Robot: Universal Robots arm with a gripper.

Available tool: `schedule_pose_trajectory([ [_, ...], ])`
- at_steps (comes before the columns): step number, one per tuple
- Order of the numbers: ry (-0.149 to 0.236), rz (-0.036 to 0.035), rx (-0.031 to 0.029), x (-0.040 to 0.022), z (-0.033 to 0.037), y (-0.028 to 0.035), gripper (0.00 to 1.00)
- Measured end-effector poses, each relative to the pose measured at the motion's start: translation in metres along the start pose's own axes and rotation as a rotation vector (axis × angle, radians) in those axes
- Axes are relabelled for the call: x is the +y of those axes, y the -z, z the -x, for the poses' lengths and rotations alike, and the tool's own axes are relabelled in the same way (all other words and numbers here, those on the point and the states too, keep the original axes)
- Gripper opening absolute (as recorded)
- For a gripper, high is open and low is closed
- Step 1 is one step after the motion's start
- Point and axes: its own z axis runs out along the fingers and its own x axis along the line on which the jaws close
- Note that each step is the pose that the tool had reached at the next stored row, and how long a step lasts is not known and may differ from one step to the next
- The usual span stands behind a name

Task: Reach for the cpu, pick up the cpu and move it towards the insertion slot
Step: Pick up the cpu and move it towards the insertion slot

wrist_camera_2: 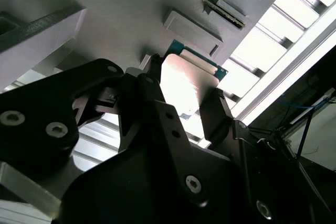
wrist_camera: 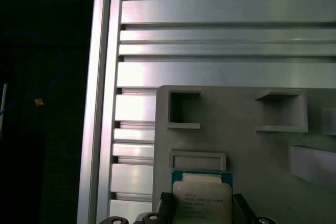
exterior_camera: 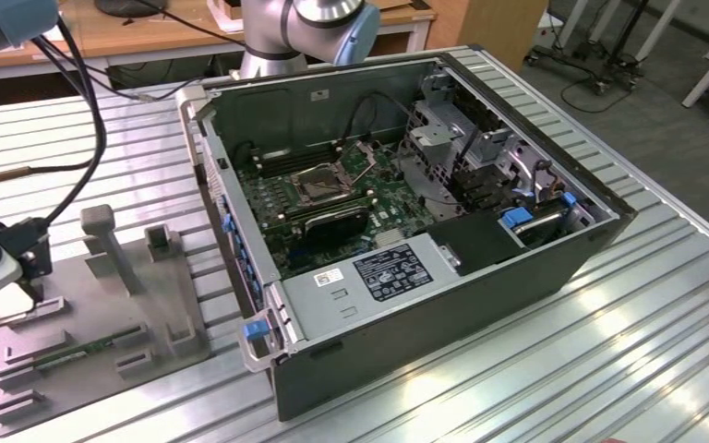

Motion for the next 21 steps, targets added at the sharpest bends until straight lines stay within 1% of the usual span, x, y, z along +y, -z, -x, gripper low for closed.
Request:
schedule_pose_trajectory([
  [10, 0.000, 0.0001, -0.0003, 0.0006, 0.0001, 0.0077, 0.54],
  [21, 0.000, 0.0002, -0.0002, 0.0015, 0.0001, 0.0208, 0.54],
])
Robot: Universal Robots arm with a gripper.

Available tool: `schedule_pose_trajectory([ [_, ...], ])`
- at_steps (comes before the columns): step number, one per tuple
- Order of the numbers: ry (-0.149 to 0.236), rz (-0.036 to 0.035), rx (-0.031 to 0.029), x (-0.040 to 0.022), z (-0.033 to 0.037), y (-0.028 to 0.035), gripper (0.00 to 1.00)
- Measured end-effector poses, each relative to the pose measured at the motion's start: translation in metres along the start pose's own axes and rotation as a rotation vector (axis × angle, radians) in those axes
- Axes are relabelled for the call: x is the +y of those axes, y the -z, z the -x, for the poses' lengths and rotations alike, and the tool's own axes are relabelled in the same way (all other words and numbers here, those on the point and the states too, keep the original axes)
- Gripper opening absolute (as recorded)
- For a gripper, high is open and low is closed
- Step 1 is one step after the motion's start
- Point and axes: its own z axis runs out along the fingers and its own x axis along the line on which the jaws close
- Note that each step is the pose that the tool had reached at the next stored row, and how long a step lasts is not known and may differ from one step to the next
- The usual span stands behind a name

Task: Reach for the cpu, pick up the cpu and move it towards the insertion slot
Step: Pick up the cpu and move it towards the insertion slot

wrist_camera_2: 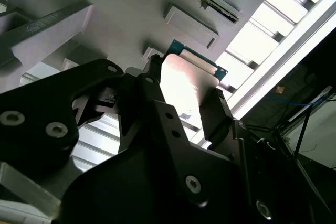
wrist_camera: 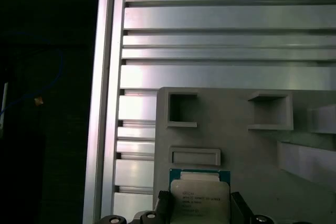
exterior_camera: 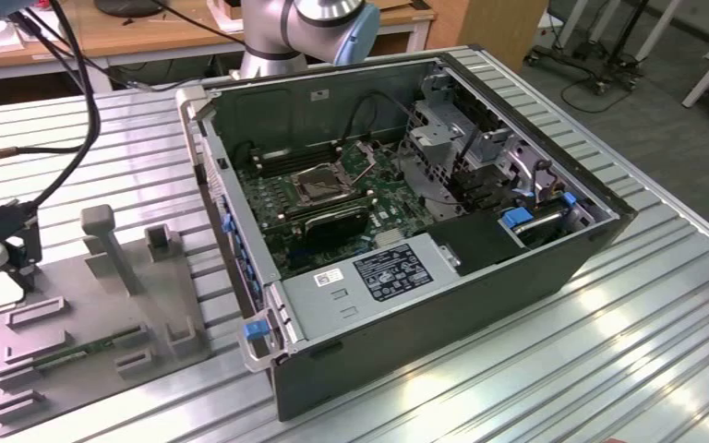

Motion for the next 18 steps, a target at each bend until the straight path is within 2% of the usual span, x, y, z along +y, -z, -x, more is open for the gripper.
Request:
schedule_pose_trajectory([
  [7, 0.000, 0.0000, 0.0001, 0.0006, 0.0001, 0.0084, 0.54],
  [18, 0.000, 0.0000, 0.0000, 0.0007, 0.0000, 0.0096, 0.54],
])
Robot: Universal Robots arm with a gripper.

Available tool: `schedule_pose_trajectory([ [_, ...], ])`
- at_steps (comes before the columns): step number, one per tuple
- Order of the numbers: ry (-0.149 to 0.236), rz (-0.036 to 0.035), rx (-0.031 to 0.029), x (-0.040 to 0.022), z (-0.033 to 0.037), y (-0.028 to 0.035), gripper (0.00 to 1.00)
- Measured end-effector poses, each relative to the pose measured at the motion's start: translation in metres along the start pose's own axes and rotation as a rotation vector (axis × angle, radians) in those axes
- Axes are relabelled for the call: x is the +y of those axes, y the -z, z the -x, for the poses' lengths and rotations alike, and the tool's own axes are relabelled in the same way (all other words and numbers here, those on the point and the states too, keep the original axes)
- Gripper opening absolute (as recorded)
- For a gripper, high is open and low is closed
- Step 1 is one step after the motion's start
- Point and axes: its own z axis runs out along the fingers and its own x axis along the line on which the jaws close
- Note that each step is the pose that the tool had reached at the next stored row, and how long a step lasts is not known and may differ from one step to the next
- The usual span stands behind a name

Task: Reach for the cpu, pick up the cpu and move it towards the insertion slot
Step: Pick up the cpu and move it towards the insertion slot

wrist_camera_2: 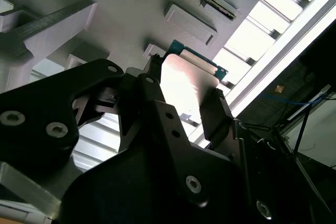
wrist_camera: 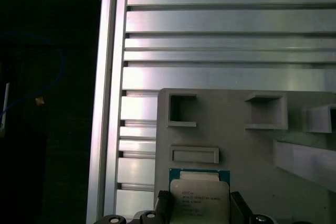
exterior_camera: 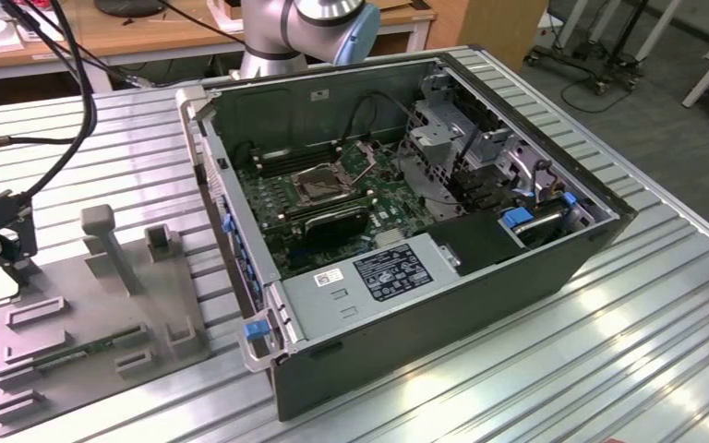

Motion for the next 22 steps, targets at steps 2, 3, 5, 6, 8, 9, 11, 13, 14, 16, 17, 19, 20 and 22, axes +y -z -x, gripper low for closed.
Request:
schedule_pose_trajectory([
  [2, 0.000, -0.0001, 0.0003, 0.0001, 0.0000, 0.0010, 0.54],
  [3, 0.000, 0.0000, 0.0001, 0.0001, 0.0000, 0.0015, 0.54],
  [5, 0.000, 0.0000, 0.0000, 0.0002, 0.0000, 0.0033, 0.54],
  [6, 0.000, -0.0001, 0.0001, 0.0003, 0.0000, 0.0044, 0.54],
  [8, 0.000, 0.0000, 0.0000, 0.0005, 0.0001, 0.0065, 0.54],
  [9, 0.000, 0.0000, 0.0000, 0.0005, 0.0001, 0.0075, 0.54],
  [11, 0.000, 0.0000, -0.0001, 0.0006, 0.0001, 0.0091, 0.54],
  [13, 0.000, 0.0000, 0.0000, 0.0008, 0.0001, 0.0107, 0.54],
  [14, 0.000, 0.0001, -0.0001, 0.0008, 0.0001, 0.0116, 0.54],
  [16, 0.000, 0.0001, -0.0002, 0.0009, 0.0001, 0.0127, 0.54],
  [17, 0.000, 0.0002, -0.0003, 0.0009, 0.0001, 0.0128, 0.54],
  [19, 0.000, 0.0002, -0.0003, 0.0009, 0.0001, 0.0129, 0.54],
  [20, 0.000, 0.0000, 0.0000, 0.0009, 0.0001, 0.0132, 0.54],
  [22, 0.000, 0.0000, -0.0001, 0.0009, 0.0001, 0.0132, 0.54],
])
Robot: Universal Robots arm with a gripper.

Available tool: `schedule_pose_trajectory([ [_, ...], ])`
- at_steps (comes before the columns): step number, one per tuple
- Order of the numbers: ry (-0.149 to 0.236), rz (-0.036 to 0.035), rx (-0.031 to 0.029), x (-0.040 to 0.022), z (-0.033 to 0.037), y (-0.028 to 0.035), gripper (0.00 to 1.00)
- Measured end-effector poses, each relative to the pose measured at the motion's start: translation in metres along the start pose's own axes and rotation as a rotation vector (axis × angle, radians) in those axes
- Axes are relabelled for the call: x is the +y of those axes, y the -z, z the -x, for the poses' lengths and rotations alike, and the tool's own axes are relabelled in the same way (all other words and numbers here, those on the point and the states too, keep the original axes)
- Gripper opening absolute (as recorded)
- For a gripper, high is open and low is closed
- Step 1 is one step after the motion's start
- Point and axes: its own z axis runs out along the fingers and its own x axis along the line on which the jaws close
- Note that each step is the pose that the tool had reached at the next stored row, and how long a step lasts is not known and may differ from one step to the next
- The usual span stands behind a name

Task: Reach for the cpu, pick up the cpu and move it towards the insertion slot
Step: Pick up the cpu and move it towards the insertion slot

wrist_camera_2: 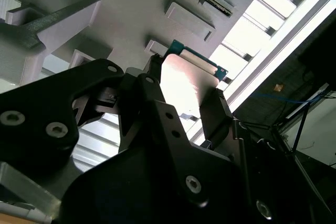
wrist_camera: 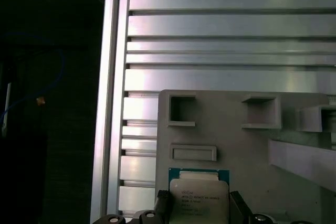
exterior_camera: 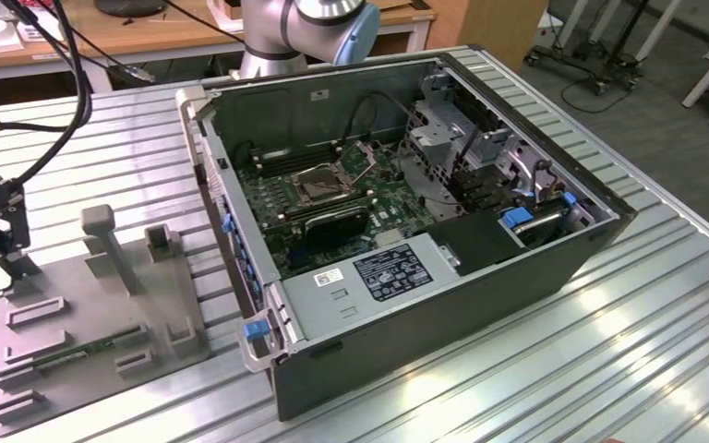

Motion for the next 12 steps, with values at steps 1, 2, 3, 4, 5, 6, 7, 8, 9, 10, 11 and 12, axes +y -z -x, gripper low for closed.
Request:
schedule_pose_trajectory([
  [1, 0.000, 0.0000, 0.0000, 0.0000, 0.0000, 0.0003, 0.54],
  [2, 0.000, 0.0000, 0.0000, 0.0000, 0.0000, 0.0004, 0.54],
  [3, 0.000, 0.0000, 0.0001, 0.0000, 0.0000, 0.0006, 0.54],
  [4, 0.000, -0.0001, 0.0001, 0.0001, 0.0000, 0.0009, 0.54],
  [5, 0.000, 0.0000, 0.0001, 0.0001, 0.0000, 0.0010, 0.54],
  [6, 0.000, 0.0000, 0.0000, 0.0001, 0.0000, 0.0012, 0.54],
  [7, 0.000, 0.0000, 0.0000, 0.0001, 0.0000, 0.0014, 0.54],
  [8, 0.000, 0.0000, 0.0000, 0.0001, 0.0000, 0.0017, 0.54],
  [9, 0.000, 0.0000, 0.0000, 0.0001, 0.0000, 0.0019, 0.54],
  [10, 0.000, -0.0001, 0.0001, 0.0002, 0.0000, 0.0023, 0.54],
  [11, 0.000, 0.0000, 0.0001, 0.0002, 0.0000, 0.0026, 0.54],
  [12, 0.000, 0.0000, 0.0001, 0.0002, 0.0000, 0.0030, 0.54],
])
